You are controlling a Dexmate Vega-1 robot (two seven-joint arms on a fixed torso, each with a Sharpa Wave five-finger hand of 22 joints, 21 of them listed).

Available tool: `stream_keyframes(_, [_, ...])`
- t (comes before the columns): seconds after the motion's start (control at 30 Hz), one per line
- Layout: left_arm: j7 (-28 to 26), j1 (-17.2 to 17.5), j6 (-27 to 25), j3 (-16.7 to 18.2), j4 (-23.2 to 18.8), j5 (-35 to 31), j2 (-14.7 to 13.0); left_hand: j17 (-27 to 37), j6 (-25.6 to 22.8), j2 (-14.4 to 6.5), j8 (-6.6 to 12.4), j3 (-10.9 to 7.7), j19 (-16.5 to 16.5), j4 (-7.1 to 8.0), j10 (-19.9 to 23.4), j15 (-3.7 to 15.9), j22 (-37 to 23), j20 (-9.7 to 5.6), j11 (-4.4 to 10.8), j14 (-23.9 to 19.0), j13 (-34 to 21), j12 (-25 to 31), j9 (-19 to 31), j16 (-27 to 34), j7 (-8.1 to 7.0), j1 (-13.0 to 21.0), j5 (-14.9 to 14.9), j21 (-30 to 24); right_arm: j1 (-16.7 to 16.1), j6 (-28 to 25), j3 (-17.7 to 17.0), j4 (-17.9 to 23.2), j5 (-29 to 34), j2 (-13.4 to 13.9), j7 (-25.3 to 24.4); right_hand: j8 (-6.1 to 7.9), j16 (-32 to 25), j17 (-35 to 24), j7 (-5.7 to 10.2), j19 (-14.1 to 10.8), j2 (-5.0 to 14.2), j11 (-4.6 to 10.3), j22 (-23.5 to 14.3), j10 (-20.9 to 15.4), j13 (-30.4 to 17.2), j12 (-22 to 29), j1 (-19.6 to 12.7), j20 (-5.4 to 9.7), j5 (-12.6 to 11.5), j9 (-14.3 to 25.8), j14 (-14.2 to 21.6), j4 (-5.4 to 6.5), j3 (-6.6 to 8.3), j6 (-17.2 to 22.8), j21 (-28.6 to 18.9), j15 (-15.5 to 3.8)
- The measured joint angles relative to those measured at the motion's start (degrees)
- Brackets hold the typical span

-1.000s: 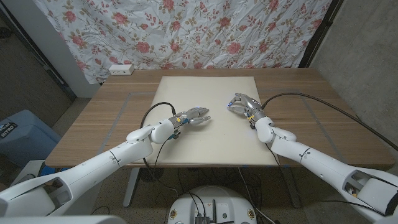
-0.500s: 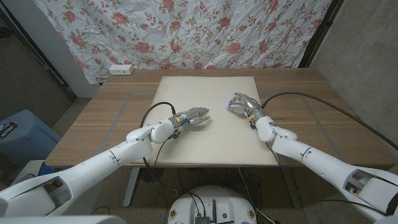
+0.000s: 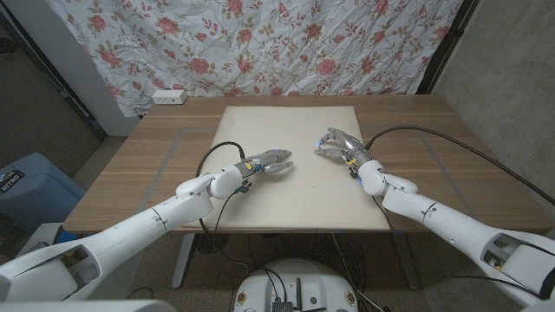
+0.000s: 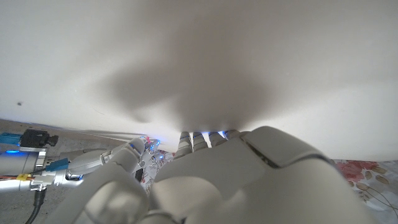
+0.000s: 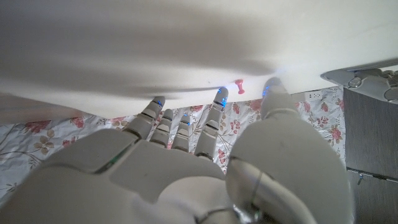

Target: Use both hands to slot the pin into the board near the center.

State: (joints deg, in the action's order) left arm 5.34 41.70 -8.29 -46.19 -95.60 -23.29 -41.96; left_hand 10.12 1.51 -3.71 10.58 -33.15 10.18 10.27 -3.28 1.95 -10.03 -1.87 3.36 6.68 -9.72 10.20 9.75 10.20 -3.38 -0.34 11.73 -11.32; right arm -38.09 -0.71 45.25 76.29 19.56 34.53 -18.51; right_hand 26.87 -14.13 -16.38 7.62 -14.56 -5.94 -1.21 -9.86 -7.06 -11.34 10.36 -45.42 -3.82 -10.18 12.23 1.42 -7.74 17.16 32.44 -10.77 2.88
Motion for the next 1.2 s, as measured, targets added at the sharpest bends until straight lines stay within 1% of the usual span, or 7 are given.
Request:
stream_keyframes(0.03, [0.0, 0.0, 0.0, 0.0, 0.0, 0.0, 0.0, 0.0, 0.0, 0.0, 0.0, 0.0, 0.1, 0.0, 0.0, 0.0, 0.0, -0.07, 0.0, 0.0, 0.0, 0.0, 0.0, 0.0, 0.0, 0.0, 0.0, 0.0, 0.0, 0.0, 0.0, 0.0, 0.0, 0.0, 0.0, -0.25, 0.0, 0.0, -0.37, 0.1, 0.54, -0.03, 0.0, 0.3, 0.0, 0.0, 0.5, -0.07, -0.2, 0.0, -0.2, 0.0, 0.0, -0.4, 0.0, 0.22])
stream_keyframes(0.23, [-0.1, 0.0, -0.1, 0.0, -0.1, -0.1, 0.0, 0.0, -0.2, 0.0, 0.0, 0.0, 0.1, 0.0, 0.0, 0.13, 0.0, -0.07, -0.01, -0.1, 0.0, 0.0, 0.0, 0.0, 0.21, 0.0, 0.0, 0.0, 0.2, 1.3, -0.2, -0.2, -0.5, 0.6, 1.3, -1.26, 0.6, -0.1, -1.47, 1.6, 0.26, -0.53, 0.0, 2.0, -0.3, 0.0, 2.3, -0.38, -0.2, -0.3, -1.4, 0.61, -0.6, -2.5, 0.4, 0.8])
stream_keyframes(0.5, [-0.5, 0.3, -0.3, 0.1, -0.6, -0.3, -0.2, -0.1, -0.7, 0.0, 0.24, -0.39, 0.1, -0.09, 0.7, 0.0, 0.0, -0.07, -0.09, -0.5, 0.0, 0.5, 0.0, 0.0, 0.1, 0.0, 0.0, 0.0, 0.3, 2.4, -0.6, 0.0, -0.8, 1.4, 2.9, -4.4, 1.3, -0.4, -2.76, 4.9, 0.23, -0.72, 0.0, 4.8, -0.3, 0.0, 5.5, -1.2, -0.5, -0.6, -3.6, 1.59, -1.58, -7.4, 0.6, 1.9])
stream_keyframes(0.53, [-0.5, 0.3, -0.3, 0.1, -0.6, -0.3, -0.2, -0.1, -0.7, 0.0, 0.24, -0.39, 0.1, -0.09, 0.7, 0.0, 0.0, -0.08, -0.09, -0.5, 0.0, 0.5, 0.0, 0.0, 0.1, 0.0, 0.0, 0.0, 0.3, 2.6, -0.7, 0.1, -0.9, 1.6, 3.1, -4.85, 1.3, -0.5, -2.91, 5.0, 0.22, -0.73, 0.0, 5.3, -0.3, 0.0, 6.9, -1.3, -0.5, -0.7, -4.0, 1.59, -1.58, -8.1, 0.6, 1.95])
stream_keyframes(0.67, [-0.7, 0.4, -0.3, 0.1, -0.7, -0.5, -0.2, -0.1, -1.1, 0.0, 0.47, -0.39, 0.1, -0.09, 0.8, 0.0, 0.0, -0.08, -0.17, -0.5, 0.0, 0.5, 0.0, 0.0, 0.3, 0.0, 0.0, 0.0, 0.3, 3.1, -0.9, 0.3, -1.0, 2.0, 3.5, -6.42, 1.3, -0.5, -3.41, 5.4, 0.12, -1.14, 0.0, 5.7, -0.3, 0.0, 7.0, -1.3, -0.5, -0.8, -4.2, 1.83, -1.82, -10.8, 0.6, 2.15])
stream_keyframes(0.8, [-1.0, 0.6, -0.3, 0.2, -0.9, -0.6, -0.2, -0.1, -1.2, 0.0, 0.47, -0.39, 0.1, -0.09, 1.0, 0.0, 0.0, -0.08, -0.4, -0.5, 0.0, 0.5, 0.0, 0.0, 0.19, 0.0, 0.0, 0.0, 0.2, 3.6, -1.2, 0.6, -1.0, 2.2, 3.6, -7.6, 1.3, -0.5, -3.73, 5.4, 0.15, -0.82, 0.0, 6.0, -0.3, 0.3, 8.0, -1.3, -0.5, -0.8, -4.4, 1.83, -1.81, -13.0, 0.4, 2.34])
stream_keyframes(1.2, [-2.2, 1.3, -0.4, 1.2, -1.8, -0.6, -0.3, -0.1, -1.7, 0.0, 0.51, -0.82, 0.0, -0.05, 1.3, 0.19, 0.0, -0.08, -0.65, -0.9, -0.2, 0.5, 0.1, 0.0, 0.31, 0.0, 0.0, -0.1, -0.4, 4.8, -2.1, 1.5, -1.0, 2.6, 3.4, -9.3, 1.3, -0.5, -3.52, 5.2, 0.76, -1.05, 0.0, 5.7, -0.1, 0.7, 8.6, -1.07, -0.5, -1.0, -4.4, 1.83, -1.81, -15.2, -0.1, 1.9])
